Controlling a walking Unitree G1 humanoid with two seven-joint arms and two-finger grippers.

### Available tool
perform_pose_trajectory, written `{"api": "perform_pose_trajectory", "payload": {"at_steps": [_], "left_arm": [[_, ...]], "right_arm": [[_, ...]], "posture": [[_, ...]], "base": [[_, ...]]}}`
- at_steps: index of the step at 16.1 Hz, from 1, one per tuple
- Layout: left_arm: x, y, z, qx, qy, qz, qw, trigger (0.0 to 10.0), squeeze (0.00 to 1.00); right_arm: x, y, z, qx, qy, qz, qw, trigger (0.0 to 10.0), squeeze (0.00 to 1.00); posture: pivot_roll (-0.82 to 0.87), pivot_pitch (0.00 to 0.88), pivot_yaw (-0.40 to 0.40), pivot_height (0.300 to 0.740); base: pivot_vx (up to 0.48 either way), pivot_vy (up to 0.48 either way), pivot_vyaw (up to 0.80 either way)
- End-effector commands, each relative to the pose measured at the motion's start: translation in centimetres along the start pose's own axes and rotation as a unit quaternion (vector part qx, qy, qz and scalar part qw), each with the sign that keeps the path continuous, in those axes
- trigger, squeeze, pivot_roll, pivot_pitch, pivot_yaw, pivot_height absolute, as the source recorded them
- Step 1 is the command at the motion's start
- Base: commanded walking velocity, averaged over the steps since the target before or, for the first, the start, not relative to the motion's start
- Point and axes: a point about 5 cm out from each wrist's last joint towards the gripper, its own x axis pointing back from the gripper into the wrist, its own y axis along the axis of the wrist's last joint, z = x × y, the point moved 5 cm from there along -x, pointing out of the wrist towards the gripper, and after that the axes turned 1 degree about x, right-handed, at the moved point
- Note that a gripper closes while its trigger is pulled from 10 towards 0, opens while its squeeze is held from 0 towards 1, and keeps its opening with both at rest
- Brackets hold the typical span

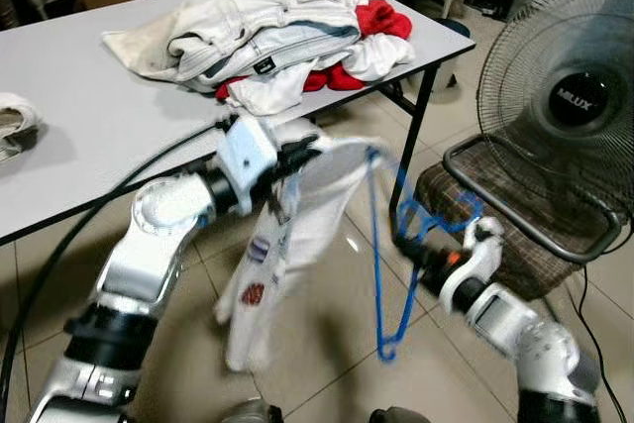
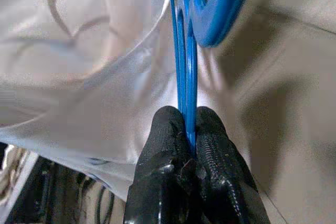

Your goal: Hang hanger

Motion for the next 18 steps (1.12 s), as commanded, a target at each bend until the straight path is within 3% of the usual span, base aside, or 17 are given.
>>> {"api": "perform_pose_trajectory", "payload": {"at_steps": [1, 2, 3, 4, 5, 7, 9, 11, 14, 16, 18], "left_arm": [[-0.1, 0.3, -0.4, -0.017, -0.014, -0.002, 1.0, 0.0, 0.0], [-0.1, 0.2, -0.4, -0.021, -0.016, 0.0, 1.0, 0.0, 0.0], [-0.2, 0.3, -0.1, -0.028, -0.009, 0.0, 1.0, 0.0, 0.0], [-0.3, 0.4, 0.1, -0.029, -0.008, -0.002, 1.0, 0.0, 0.0], [-0.4, 0.7, 0.2, -0.029, -0.007, -0.006, 1.0, 0.0, 0.0], [-0.5, 0.8, 0.3, -0.029, -0.008, -0.008, 1.0, 0.0, 0.0], [-0.6, 0.8, 0.2, -0.028, -0.016, -0.009, 0.999, 0.0, 0.0], [-0.6, 0.6, -0.2, -0.027, -0.033, -0.003, 0.999, 0.0, 0.0], [-0.4, 0.4, -0.8, -0.021, -0.054, 0.0, 0.998, 0.0, 0.0], [-0.3, 0.3, -1.0, -0.018, -0.062, 0.001, 0.998, 0.0, 0.0], [0.1, 0.0, -1.0, -0.013, -0.072, 0.01, 0.997, 0.0, 0.0]], "right_arm": [[0.1, 0.5, 0.2, -0.004, 0.006, -0.012, 1.0, 10.0, 0.0], [0.2, 0.2, 0.2, 0.015, 0.005, 0.0, 1.0, 10.0, 0.0], [0.5, -1.1, 0.1, 0.074, 0.002, 0.044, 0.996, 10.0, 0.0], [0.6, -1.6, 0.1, 0.089, 0.001, 0.057, 0.994, 10.0, 0.0], [1.1, -2.9, -0.5, 0.166, -0.013, 0.106, 0.98, 10.0, 0.0], [1.8, -4.3, -1.1, 0.25, -0.018, 0.153, 0.956, 10.0, 0.0], [1.9, -4.5, -0.7, 0.298, -0.005, 0.153, 0.942, 10.0, 0.0], [2.3, -4.0, 1.5, 0.376, 0.054, 0.135, 0.915, 10.0, 0.0], [2.6, -3.8, 3.8, 0.407, 0.12, 0.115, 0.898, 10.0, 0.0], [3.1, -4.3, 4.3, 0.421, 0.145, 0.125, 0.887, 10.0, 0.0], [3.9, -3.9, 3.6, 0.44, 0.142, 0.13, 0.877, 10.0, 0.0]], "posture": [[-0.02, 0.047, 0.012, 0.74], [-0.02, 0.047, 0.011, 0.74], [-0.02, 0.045, 0.01, 0.74], [-0.02, 0.044, 0.011, 0.74], [-0.03, 0.042, 0.01, 0.74], [-0.02, 0.04, 0.011, 0.74], [-0.02, 0.04, 0.012, 0.74], [-0.02, 0.036, 0.018, 0.74], [-0.03, 0.033, 0.021, 0.74], [-0.02, 0.036, 0.018, 0.74], [-0.02, 0.038, 0.015, 0.74]], "base": [[0.0, 0.0, 0.0], [0.0, 0.0, 0.0], [0.0, 0.0, 0.0], [0.0, 0.0, 0.0], [0.0, 0.0, 0.0], [0.0, 0.0, 0.0], [0.0, 0.0, 0.0], [0.0, 0.0, 0.0], [0.0, 0.0, 0.0], [0.0, 0.0, 0.0], [0.0, 0.0, 0.0]]}}
